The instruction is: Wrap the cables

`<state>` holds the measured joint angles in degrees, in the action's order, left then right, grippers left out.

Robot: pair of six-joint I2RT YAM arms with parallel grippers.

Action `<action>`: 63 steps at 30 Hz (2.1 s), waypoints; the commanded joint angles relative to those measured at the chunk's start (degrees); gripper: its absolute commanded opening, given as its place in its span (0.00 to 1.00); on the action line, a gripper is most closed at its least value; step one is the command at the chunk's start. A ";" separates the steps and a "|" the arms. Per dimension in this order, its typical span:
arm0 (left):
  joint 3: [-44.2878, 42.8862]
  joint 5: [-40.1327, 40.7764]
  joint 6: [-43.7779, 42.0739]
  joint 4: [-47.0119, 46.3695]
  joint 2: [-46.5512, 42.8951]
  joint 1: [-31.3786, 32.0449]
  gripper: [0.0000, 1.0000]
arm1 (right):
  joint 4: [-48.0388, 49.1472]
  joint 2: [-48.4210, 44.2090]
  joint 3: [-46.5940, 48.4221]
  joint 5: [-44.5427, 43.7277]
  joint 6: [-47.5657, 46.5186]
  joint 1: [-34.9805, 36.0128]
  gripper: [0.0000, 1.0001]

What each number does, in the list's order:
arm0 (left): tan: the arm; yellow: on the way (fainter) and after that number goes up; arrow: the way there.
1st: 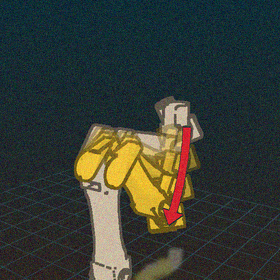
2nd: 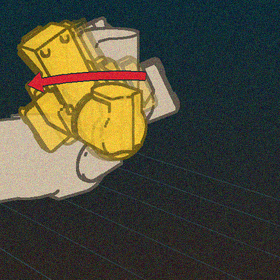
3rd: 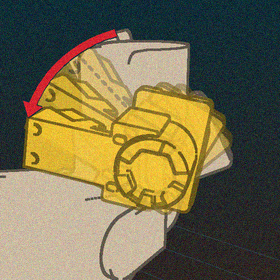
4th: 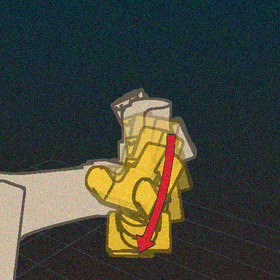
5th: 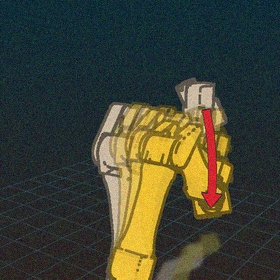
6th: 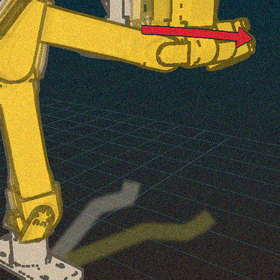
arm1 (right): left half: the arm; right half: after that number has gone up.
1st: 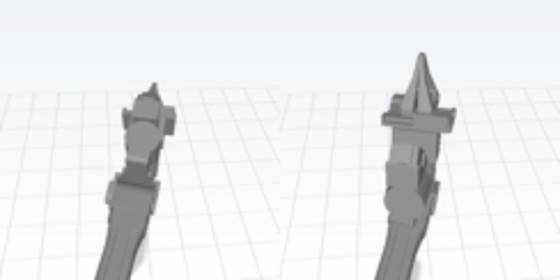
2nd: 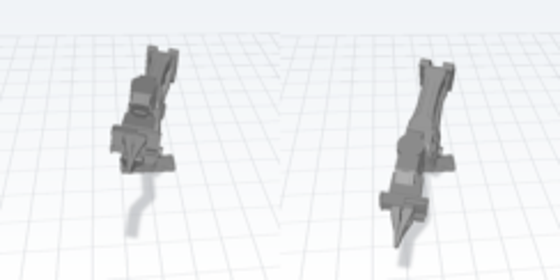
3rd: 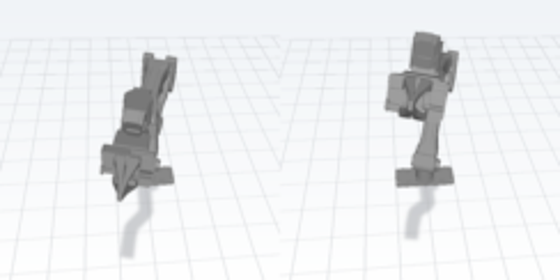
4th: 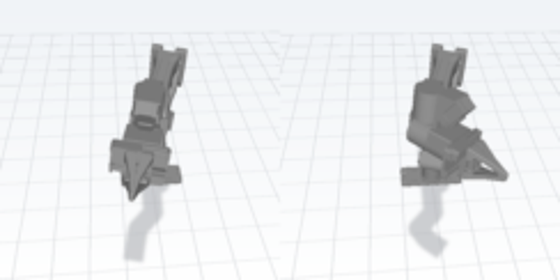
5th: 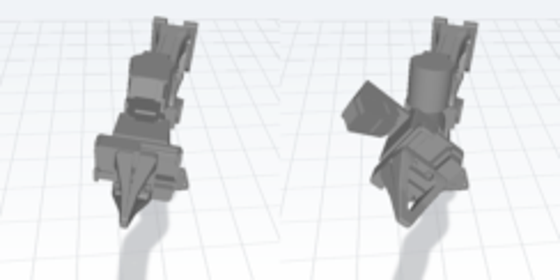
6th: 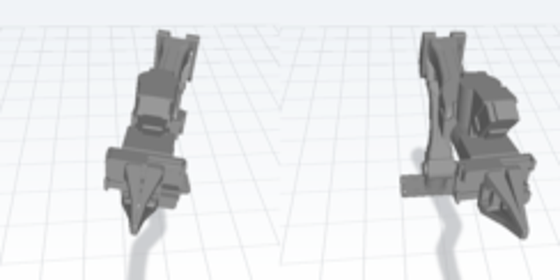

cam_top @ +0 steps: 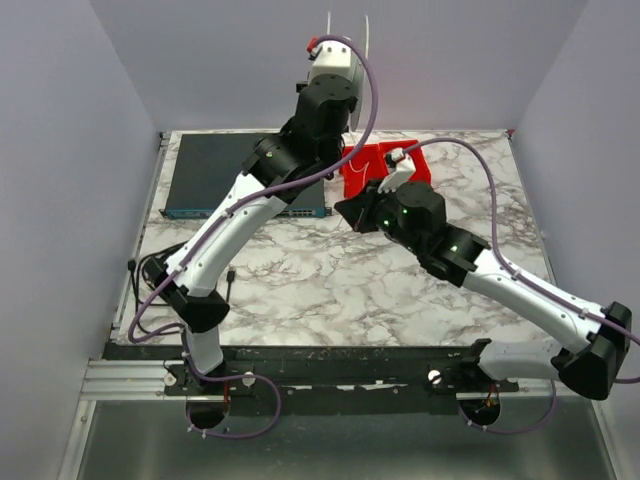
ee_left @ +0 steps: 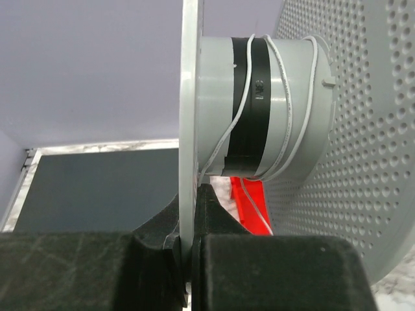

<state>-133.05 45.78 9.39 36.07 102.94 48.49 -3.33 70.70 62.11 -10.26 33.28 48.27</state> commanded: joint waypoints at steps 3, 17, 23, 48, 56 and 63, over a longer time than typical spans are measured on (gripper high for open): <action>7.13 -3.49 0.54 -5.24 0.47 -1.50 0.00 | -16.20 -5.35 11.27 0.36 -7.37 1.04 0.01; 29.89 -13.24 -0.86 -14.06 -7.68 -2.04 0.00 | -27.87 -2.08 30.94 -10.80 -19.95 1.03 0.01; 39.80 -17.95 -0.47 -16.95 -14.36 -2.03 0.00 | -26.62 1.01 35.08 -12.46 -23.63 0.71 0.01; 57.31 -34.89 -3.79 -17.70 -38.29 -0.93 0.00 | -17.11 9.56 27.44 14.29 -20.37 -25.19 0.01; 54.40 -36.72 5.05 -16.80 -38.70 -2.89 0.00 | -11.15 10.33 18.81 19.05 -18.69 -25.51 0.01; 49.18 -28.27 15.33 -15.94 -35.53 -2.90 0.00 | -2.45 8.60 8.97 25.97 -13.75 -25.53 0.01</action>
<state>-78.48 11.86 16.23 23.46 66.13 45.78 -13.10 80.97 75.29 9.34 15.88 23.03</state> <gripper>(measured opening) 0.036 0.038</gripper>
